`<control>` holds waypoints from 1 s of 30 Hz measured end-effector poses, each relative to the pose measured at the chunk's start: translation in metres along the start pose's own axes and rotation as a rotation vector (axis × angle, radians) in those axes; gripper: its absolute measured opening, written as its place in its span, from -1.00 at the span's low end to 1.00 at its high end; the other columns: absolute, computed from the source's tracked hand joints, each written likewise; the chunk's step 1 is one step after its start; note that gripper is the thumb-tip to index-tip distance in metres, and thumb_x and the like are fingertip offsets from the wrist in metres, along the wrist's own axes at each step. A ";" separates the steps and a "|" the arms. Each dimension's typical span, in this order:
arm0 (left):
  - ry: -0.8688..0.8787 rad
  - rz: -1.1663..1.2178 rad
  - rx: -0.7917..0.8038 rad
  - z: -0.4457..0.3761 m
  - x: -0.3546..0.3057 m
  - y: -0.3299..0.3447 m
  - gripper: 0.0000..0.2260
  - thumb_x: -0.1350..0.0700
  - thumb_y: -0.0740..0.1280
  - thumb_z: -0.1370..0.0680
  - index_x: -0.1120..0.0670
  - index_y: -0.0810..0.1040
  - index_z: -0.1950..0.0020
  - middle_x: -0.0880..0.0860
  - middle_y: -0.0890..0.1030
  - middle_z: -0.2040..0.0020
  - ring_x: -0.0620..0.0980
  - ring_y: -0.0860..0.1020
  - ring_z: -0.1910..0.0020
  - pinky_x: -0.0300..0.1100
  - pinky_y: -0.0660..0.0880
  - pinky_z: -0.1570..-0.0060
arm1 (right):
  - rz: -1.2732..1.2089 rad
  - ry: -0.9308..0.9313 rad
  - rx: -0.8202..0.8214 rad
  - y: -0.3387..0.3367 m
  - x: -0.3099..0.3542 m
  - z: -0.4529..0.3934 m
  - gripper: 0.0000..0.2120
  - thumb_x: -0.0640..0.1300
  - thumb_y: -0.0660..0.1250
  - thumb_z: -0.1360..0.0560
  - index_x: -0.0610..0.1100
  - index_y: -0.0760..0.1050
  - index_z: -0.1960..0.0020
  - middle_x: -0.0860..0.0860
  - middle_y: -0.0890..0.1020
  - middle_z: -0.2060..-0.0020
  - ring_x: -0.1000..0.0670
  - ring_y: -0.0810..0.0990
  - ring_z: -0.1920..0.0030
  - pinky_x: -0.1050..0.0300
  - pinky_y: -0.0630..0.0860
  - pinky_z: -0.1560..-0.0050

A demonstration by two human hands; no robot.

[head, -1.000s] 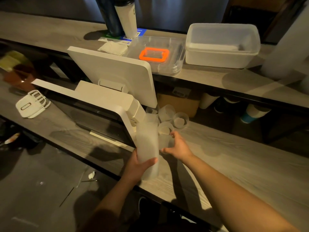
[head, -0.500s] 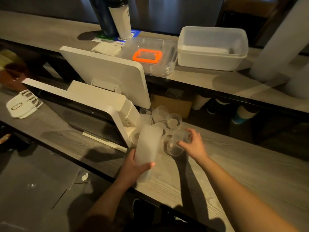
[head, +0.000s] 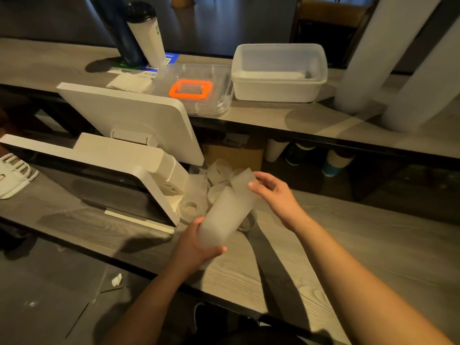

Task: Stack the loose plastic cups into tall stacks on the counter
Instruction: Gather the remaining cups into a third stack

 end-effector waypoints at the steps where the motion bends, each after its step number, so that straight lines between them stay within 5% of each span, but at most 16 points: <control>1: 0.004 -0.009 -0.002 0.000 -0.002 0.000 -0.16 -0.04 0.61 -0.30 -0.05 0.27 -0.49 -0.05 0.43 -0.26 -0.04 0.45 -0.16 -0.17 0.43 0.04 | 0.034 -0.013 -0.002 0.000 0.003 0.002 -0.48 0.11 0.42 -0.51 0.01 0.45 -0.42 0.18 0.55 -0.14 0.16 0.52 -0.17 0.23 0.46 -0.17; 4: 0.011 -0.034 -0.013 0.002 -0.006 -0.003 -0.15 0.00 0.61 -0.30 -0.02 0.27 -0.50 -0.07 0.42 -0.22 -0.06 0.43 -0.13 -0.19 0.40 0.04 | 0.112 -0.057 0.009 -0.001 0.009 0.007 -0.52 0.03 0.43 -0.52 0.03 0.44 -0.41 0.19 0.51 -0.12 0.22 0.48 -0.09 0.36 0.39 0.00; 21: 0.049 -0.080 -0.009 -0.002 0.006 -0.019 -0.15 -0.05 0.62 -0.24 -0.05 0.31 -0.46 -0.13 0.42 -0.19 -0.10 0.46 -0.12 -0.37 0.38 0.19 | 0.254 -0.077 0.166 0.018 0.021 0.003 -0.57 -0.13 0.38 -0.51 0.03 0.45 -0.36 0.06 0.51 -0.16 0.09 0.48 -0.15 0.22 0.43 -0.08; 27: 0.034 -0.041 -0.007 -0.012 0.007 -0.019 -0.16 -0.05 0.61 -0.24 -0.05 0.32 -0.44 -0.09 0.45 -0.21 -0.06 0.49 -0.13 -0.19 0.49 0.05 | 0.202 0.015 0.345 0.051 0.009 0.012 -0.42 0.25 0.18 -0.59 0.09 0.22 -0.55 0.16 0.32 -0.42 0.12 0.30 -0.40 0.11 0.24 -0.40; 30: -0.001 -0.053 0.016 -0.015 0.015 -0.017 -0.18 -0.10 0.60 -0.24 -0.08 0.29 -0.42 -0.07 0.42 -0.23 -0.05 0.47 -0.15 -0.17 0.48 0.04 | 0.085 0.056 0.278 0.055 -0.001 0.008 -0.33 0.33 0.03 -0.57 0.07 0.14 -0.60 0.19 0.24 -0.50 0.16 0.18 -0.48 0.10 0.09 -0.51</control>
Point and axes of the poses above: each hand's wrist, its own z-axis away from the middle knuckle, its own y-axis out of the palm, x = y × z, the point moved 5 cm from there along -z, towards the middle knuckle
